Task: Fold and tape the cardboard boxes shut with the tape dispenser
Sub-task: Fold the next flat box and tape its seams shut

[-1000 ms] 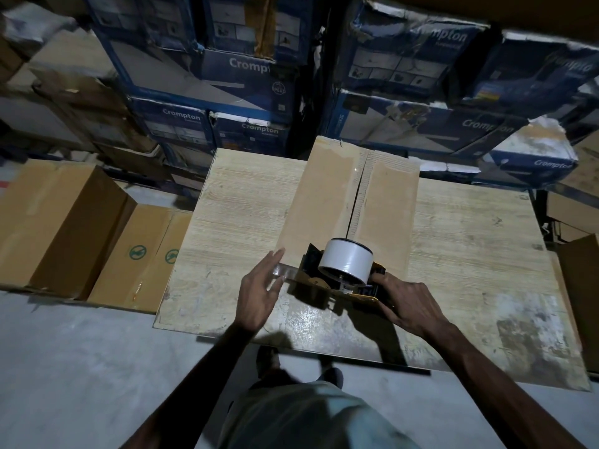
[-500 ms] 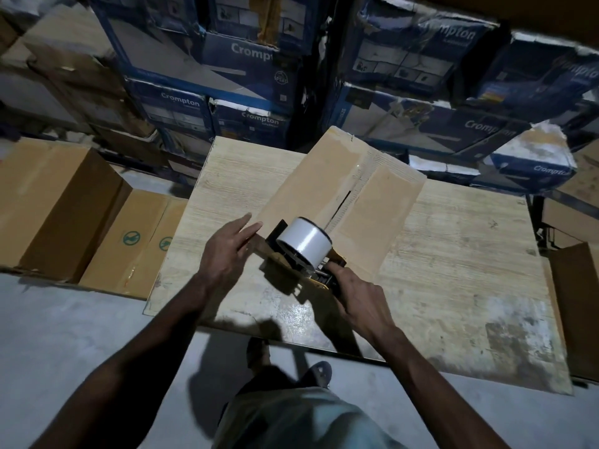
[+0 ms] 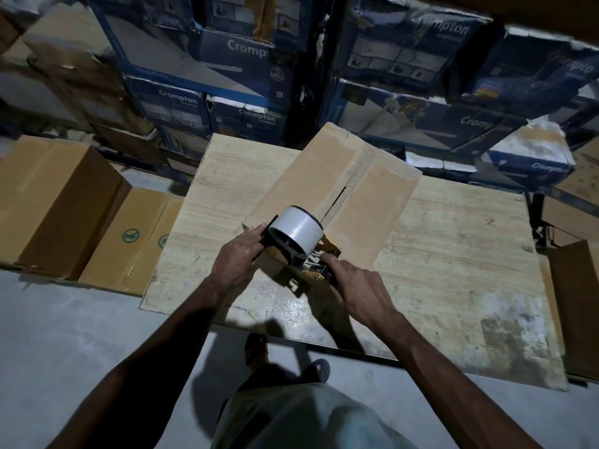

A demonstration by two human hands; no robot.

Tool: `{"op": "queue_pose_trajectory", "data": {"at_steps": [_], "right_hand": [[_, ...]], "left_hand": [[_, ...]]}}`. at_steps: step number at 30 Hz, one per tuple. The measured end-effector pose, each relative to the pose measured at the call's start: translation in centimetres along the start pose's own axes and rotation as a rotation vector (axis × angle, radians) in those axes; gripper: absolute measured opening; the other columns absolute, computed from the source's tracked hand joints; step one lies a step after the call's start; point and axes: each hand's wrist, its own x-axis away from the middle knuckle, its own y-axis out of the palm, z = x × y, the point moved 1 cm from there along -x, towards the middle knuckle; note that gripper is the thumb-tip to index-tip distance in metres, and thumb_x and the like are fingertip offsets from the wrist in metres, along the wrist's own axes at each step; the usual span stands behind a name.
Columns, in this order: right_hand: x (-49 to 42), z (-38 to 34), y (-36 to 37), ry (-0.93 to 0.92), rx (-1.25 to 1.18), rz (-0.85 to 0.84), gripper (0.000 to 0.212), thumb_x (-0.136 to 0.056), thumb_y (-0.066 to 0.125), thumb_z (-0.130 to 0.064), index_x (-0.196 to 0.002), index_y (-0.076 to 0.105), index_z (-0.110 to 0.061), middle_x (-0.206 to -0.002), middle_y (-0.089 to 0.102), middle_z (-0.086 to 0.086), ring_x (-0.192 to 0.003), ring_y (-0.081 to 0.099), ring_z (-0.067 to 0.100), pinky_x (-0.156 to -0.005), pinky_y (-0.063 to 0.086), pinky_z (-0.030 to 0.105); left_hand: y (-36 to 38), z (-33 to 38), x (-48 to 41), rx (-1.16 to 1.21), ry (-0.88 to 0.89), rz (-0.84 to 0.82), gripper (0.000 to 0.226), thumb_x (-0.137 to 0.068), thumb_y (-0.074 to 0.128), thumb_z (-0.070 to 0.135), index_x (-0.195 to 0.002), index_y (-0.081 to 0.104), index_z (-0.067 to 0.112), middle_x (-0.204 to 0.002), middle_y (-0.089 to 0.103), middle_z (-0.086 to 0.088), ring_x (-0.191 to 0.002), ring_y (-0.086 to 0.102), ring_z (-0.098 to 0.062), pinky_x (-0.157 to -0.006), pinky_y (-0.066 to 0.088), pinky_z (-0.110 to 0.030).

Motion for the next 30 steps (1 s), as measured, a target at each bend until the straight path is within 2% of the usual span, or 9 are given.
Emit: {"op": "queue_pose_trajectory", "data": {"at_steps": [4,9,11,13,17,21,25,28,30], "right_hand": [[1.9,0.7,-0.4,0.004,-0.011,0.005,0.052,-0.100,0.023,-0.056,-0.148,0.027,-0.037,-0.115,0.069,0.001,-0.082,0.068,0.031,-0.063,0.053,0.039],[5.0,2.0,-0.6,0.023,0.034,0.016,0.052,-0.099,0.047,-0.040,-0.147,0.029,-0.037,-0.113,0.069,-0.002,-0.075,0.067,0.028,-0.058,0.053,0.038],[6.2,2.5,-0.9,0.045,0.030,0.012,0.055,-0.097,0.053,-0.035,-0.146,0.030,-0.038,-0.111,0.070,-0.002,-0.071,0.067,0.027,-0.055,0.052,0.036],[7.4,3.0,-1.2,0.056,0.018,0.022,0.056,-0.095,0.056,-0.034,-0.145,0.031,-0.038,-0.108,0.071,-0.002,-0.067,0.066,0.025,-0.052,0.050,0.034],[9.5,4.1,-1.7,0.066,0.024,0.045,0.053,-0.093,0.037,-0.048,-0.145,0.033,-0.038,-0.104,0.072,-0.004,-0.062,0.066,0.022,-0.049,0.048,0.033],[10.7,4.5,-1.8,0.085,0.011,0.070,0.051,-0.094,0.037,-0.051,-0.143,0.036,-0.038,-0.103,0.073,-0.005,-0.063,0.068,0.024,-0.049,0.044,0.030],[10.8,4.5,-1.7,0.077,0.009,0.078,0.050,-0.095,0.036,-0.052,-0.143,0.037,-0.038,-0.108,0.073,-0.004,-0.064,0.068,0.024,-0.050,0.042,0.030],[10.8,4.4,-1.9,0.062,-0.004,0.087,0.050,-0.096,0.035,-0.053,-0.142,0.038,-0.035,-0.107,0.074,-0.001,-0.060,0.068,0.025,-0.048,0.041,0.029],[10.8,4.4,-1.9,0.051,0.008,0.097,0.050,-0.096,0.036,-0.053,-0.141,0.040,-0.034,-0.105,0.075,0.000,-0.058,0.067,0.023,-0.047,0.040,0.028]], "left_hand": [[-0.7,0.7,0.0,0.082,0.028,-0.005,0.050,-0.103,0.039,0.033,-0.142,0.061,0.012,-0.150,0.054,-0.002,-0.141,0.049,-0.018,-0.117,0.043,-0.043],[-0.3,-0.4,0.3,0.103,0.015,-0.085,0.076,-0.085,0.063,-0.008,-0.154,0.049,0.022,-0.159,0.045,0.002,-0.150,0.038,-0.015,-0.124,0.033,-0.039],[-0.7,0.0,0.2,0.125,0.013,-0.074,0.049,-0.104,0.045,0.019,-0.153,0.050,0.022,-0.158,0.045,0.003,-0.150,0.038,-0.014,-0.125,0.031,-0.037],[-1.0,0.4,0.1,0.149,0.002,-0.087,0.054,-0.105,0.028,0.036,-0.152,0.051,0.022,-0.158,0.046,0.004,-0.150,0.038,-0.015,-0.124,0.033,-0.039],[-0.5,-0.3,0.3,0.138,0.021,-0.113,0.059,-0.097,0.031,0.027,-0.154,0.049,0.023,-0.160,0.044,0.003,-0.151,0.037,-0.017,-0.124,0.033,-0.043],[-0.4,-0.4,0.2,0.157,0.004,-0.130,0.057,-0.100,0.032,0.028,-0.155,0.048,0.024,-0.161,0.042,0.004,-0.153,0.034,-0.016,-0.126,0.026,-0.037],[0.7,0.1,0.6,0.055,0.007,-0.080,0.051,-0.106,0.053,0.027,-0.156,0.044,0.023,-0.162,0.041,0.000,-0.152,0.034,-0.019,-0.124,0.033,-0.042],[1.6,2.4,1.3,0.000,0.058,-0.169,0.057,-0.112,0.015,0.049,-0.160,0.034,0.024,-0.166,0.031,0.000,-0.155,0.026,-0.018,-0.124,0.030,-0.046],[2.6,4.5,1.5,0.007,0.100,-0.242,0.060,-0.111,0.007,0.050,-0.161,0.028,0.024,-0.167,0.026,0.001,-0.157,0.021,-0.016,-0.126,0.025,-0.045]]}}
